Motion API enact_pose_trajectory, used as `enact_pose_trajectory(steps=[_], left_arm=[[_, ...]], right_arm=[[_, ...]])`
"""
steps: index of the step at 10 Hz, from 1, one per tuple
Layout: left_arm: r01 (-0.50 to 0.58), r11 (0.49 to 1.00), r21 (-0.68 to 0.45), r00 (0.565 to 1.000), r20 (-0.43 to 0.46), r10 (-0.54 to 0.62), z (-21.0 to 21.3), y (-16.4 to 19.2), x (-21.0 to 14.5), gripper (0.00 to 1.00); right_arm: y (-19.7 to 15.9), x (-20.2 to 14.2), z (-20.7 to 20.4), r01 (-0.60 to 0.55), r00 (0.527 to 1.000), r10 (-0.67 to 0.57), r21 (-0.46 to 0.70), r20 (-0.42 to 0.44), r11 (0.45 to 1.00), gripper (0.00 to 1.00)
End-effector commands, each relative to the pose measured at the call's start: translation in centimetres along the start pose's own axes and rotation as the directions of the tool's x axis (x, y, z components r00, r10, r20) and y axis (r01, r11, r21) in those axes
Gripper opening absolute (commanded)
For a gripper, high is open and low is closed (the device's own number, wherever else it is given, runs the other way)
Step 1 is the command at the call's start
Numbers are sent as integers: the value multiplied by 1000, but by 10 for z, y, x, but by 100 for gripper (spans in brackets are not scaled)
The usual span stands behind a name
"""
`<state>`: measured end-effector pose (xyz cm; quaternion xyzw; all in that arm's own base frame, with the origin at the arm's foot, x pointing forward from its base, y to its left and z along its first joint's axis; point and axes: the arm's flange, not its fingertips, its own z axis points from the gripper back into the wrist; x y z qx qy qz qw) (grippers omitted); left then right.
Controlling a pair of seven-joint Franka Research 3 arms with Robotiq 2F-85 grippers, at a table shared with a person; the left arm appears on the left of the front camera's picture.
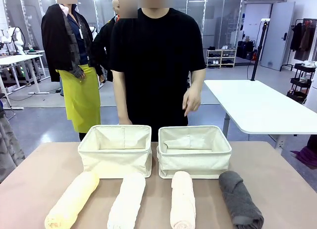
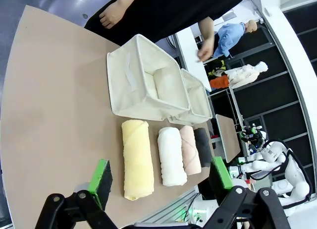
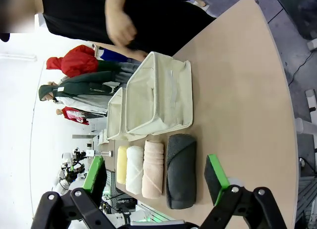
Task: Divide the towels into two baskets.
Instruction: Pick up one hotel-folded towel and place it in the Fabric basket indicated by the person.
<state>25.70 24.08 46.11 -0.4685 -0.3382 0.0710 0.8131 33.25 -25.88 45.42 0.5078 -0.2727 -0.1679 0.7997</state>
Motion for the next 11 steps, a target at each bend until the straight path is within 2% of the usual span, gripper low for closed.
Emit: enact_pose_trajectory(steps=[1,11], left_arm=[[2,1000,-11,1000,6,-2,2,0,0,100],[2,1000,-11,1000,6,-2,2,0,0,100]], right_arm=[[1,-1,3,-3,1000,3,0,-4,1000,100],[1,-1,3,-3,1000,3,0,-4,1000,100]])
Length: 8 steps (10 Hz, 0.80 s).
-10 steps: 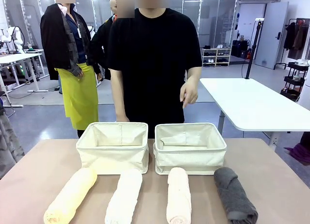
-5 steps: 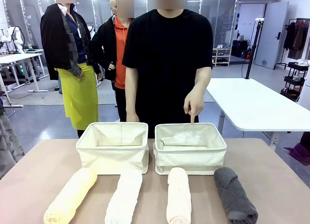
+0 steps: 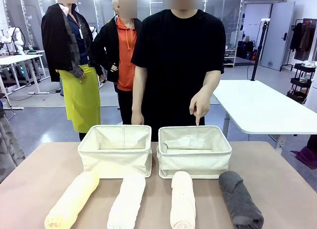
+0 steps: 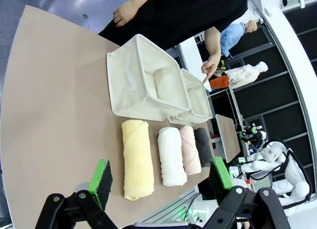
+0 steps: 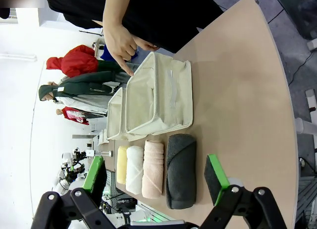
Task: Divide the towels into two baskets.
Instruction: Pick up one hotel-folded towel and place it in the Fabric basket indicated by the person.
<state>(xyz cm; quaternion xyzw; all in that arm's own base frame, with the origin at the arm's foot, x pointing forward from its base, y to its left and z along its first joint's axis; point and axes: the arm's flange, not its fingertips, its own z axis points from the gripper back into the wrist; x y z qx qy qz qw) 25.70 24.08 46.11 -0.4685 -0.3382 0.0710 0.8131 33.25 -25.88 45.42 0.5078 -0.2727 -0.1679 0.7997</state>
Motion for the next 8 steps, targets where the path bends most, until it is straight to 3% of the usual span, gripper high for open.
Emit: enact_pose_trajectory(steps=[1,3,5,8], left_arm=[[2,1000,-11,1000,6,-2,2,0,0,100],[2,1000,-11,1000,6,-2,2,0,0,100],[2,1000,-11,1000,6,-2,2,0,0,100],[2,1000,-11,1000,6,-2,2,0,0,100]], right_arm=[[1,-1,3,-3,1000,3,0,-4,1000,100],[19,1,-7,-17,999,16,-40,-34,999,100],[67,-11,-35,-99,986,77,-149,-146,984,100],[127,-58,-98,-225,923,128,-240,-364,944,100]])
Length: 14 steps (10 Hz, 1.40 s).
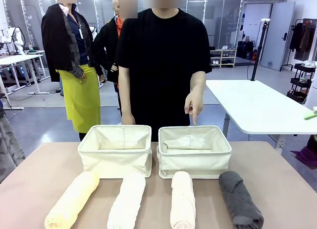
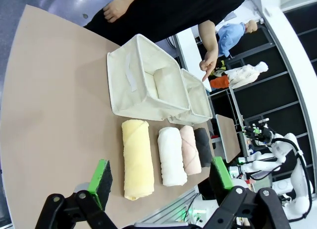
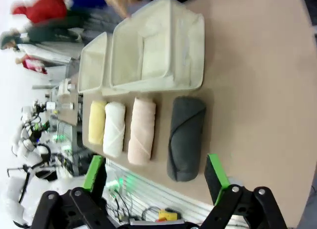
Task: Divide the towels into two baskets.
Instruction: Pick up one hotel-folded towel and place it in the Fabric basket indicated by the person.
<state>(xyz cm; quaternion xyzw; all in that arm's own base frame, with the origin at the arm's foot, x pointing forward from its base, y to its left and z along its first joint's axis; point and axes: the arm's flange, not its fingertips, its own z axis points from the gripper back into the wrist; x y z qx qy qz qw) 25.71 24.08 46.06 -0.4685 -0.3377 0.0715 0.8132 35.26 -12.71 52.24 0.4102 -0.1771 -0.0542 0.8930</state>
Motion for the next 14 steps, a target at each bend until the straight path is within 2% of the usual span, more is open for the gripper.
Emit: enact_pose_trajectory(steps=[1,3,6,7,10,14], left_arm=[[4,1000,-11,1000,7,-4,2,0,0,100],[4,1000,-11,1000,7,-4,2,0,0,100],[4,1000,-11,1000,7,-4,2,0,0,100],[4,1000,-11,1000,7,-4,2,0,0,100],[4,1000,-11,1000,7,-4,2,0,0,100],[4,1000,-11,1000,7,-4,2,0,0,100]], right_arm=[[35,-27,-40,-64,991,50,-114,-121,991,100],[62,-55,-87,-164,965,114,-206,-235,965,100],[79,-102,-148,-292,931,179,-354,-317,889,100],[82,-113,-167,-346,927,239,-416,-287,841,100],[83,-129,-220,-420,896,265,-481,-357,770,100],[59,-144,-251,-453,881,266,-533,-391,715,100]])
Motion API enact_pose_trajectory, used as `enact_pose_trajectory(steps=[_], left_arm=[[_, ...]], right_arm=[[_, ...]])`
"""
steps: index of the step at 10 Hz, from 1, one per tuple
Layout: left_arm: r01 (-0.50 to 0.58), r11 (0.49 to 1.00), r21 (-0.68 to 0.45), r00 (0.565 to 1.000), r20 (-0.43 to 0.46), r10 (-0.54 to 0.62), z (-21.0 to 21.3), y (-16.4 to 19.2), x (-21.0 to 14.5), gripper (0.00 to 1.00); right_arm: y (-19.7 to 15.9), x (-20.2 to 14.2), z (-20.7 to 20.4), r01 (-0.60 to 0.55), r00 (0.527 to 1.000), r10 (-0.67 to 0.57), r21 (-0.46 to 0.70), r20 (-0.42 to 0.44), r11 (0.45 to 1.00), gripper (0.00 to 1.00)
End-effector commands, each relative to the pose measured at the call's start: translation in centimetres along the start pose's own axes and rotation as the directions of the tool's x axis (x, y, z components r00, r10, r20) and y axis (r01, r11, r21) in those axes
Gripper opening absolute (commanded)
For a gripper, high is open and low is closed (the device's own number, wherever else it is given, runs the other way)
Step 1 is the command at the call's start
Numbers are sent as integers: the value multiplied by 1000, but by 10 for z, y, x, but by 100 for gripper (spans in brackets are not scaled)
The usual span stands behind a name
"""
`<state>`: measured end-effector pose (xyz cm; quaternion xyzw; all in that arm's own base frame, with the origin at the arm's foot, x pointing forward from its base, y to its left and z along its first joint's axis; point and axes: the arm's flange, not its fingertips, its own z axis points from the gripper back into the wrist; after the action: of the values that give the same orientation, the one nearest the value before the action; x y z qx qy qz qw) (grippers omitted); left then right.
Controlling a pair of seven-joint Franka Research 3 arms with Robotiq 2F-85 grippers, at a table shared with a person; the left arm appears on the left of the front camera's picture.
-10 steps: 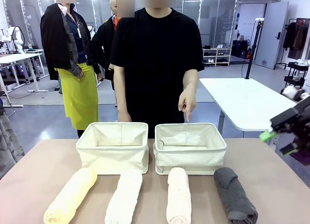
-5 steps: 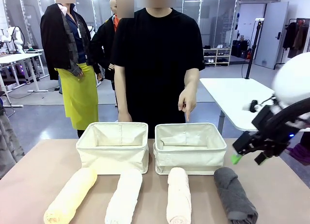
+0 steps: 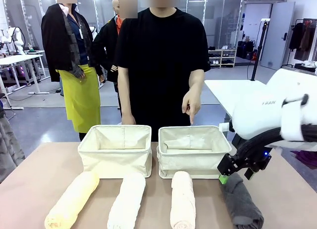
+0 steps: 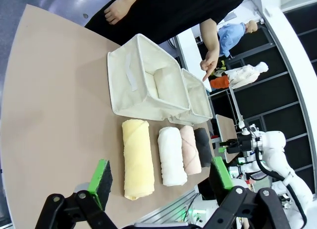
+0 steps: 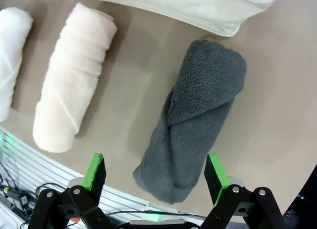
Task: Divide the towels into two baskets.
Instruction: Pick up one hotel-folded towel and place it in the Fabric basket indicated by the person.
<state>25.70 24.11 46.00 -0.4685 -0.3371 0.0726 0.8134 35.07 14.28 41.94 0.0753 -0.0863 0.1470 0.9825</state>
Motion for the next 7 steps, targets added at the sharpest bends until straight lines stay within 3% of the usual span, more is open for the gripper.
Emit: enact_pose_trajectory(steps=[1,7], left_arm=[[6,1000,-12,1000,7,-6,2,-1,0,100],[6,1000,-12,1000,7,-6,2,-1,0,100]], right_arm=[[-12,-55,-41,48,999,-47,-70,26,996,100],[-34,-70,-87,144,989,-145,-69,-15,987,100]])
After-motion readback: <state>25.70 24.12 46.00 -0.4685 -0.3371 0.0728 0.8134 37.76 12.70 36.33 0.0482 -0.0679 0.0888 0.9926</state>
